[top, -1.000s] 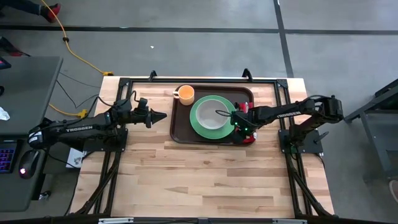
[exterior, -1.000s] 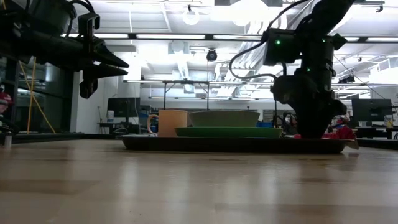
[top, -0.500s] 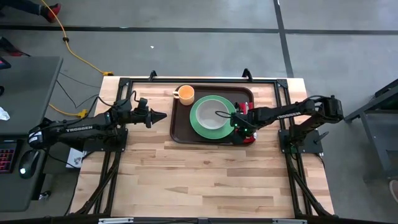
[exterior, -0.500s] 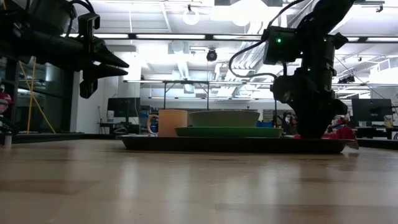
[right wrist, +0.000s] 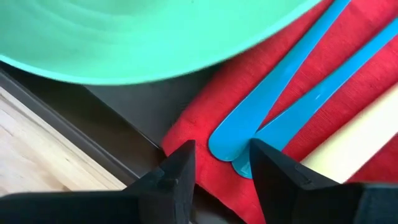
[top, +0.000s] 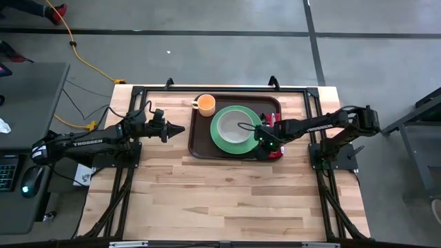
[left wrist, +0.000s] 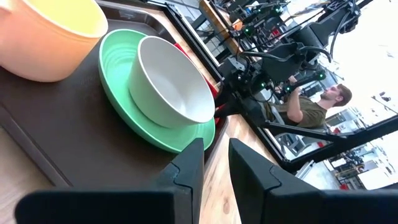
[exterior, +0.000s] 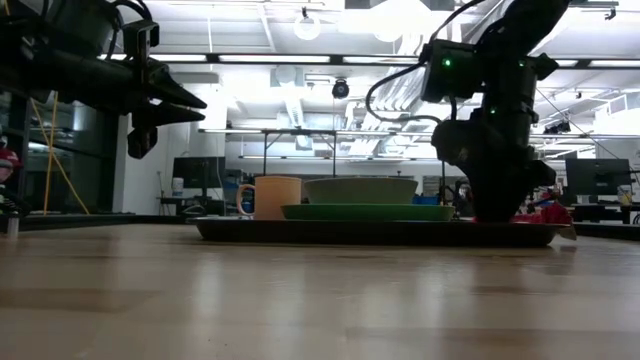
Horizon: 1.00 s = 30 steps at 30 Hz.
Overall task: Set up tray
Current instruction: Adjust the silverware on top of red table napkin on the brown tray
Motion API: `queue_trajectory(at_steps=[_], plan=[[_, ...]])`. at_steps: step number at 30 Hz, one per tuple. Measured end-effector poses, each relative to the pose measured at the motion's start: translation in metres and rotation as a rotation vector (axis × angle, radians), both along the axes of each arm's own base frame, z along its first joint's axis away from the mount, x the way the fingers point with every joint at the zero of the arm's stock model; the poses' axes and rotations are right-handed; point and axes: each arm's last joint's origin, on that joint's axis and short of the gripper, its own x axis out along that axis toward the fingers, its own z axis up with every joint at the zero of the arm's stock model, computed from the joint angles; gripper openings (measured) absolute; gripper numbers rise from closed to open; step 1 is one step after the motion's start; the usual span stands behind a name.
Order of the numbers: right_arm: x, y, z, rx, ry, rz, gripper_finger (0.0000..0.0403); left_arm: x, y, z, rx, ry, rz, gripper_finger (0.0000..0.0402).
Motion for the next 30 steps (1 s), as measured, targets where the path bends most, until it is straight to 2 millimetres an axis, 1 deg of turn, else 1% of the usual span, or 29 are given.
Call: queue_trajectory(at_steps=[11, 15, 19, 23, 30], plan=[[0.001, 0.0, 0.0, -0.001, -0.01, -0.002, 0.0129, 0.0, 0.0, 0.0, 0.0, 0.0, 0.0, 0.0106], [-0.004, 0.001, -0.009, 0.021, -0.032, -0.021, 0.0129, 0.0, 0.0, 0.0, 0.0, 0.0, 0.0, 0.0106], [-0.008, 0.003, -0.016, 0.08, -0.042, -0.037, 0.0129, 0.0, 0.0, 0.0, 0.001, 0.0, 0.0, 0.0106], [-0.009, 0.003, -0.016, 0.092, -0.021, -0.022, 0.0129, 0.0, 0.0, 0.0, 0.001, 0.0, 0.0, 0.0106], [-0.008, 0.003, -0.011, 0.052, 0.011, 0.019, 0.0129, 0.0, 0.0, 0.0, 0.001, -0.001, 0.0, 0.0106]])
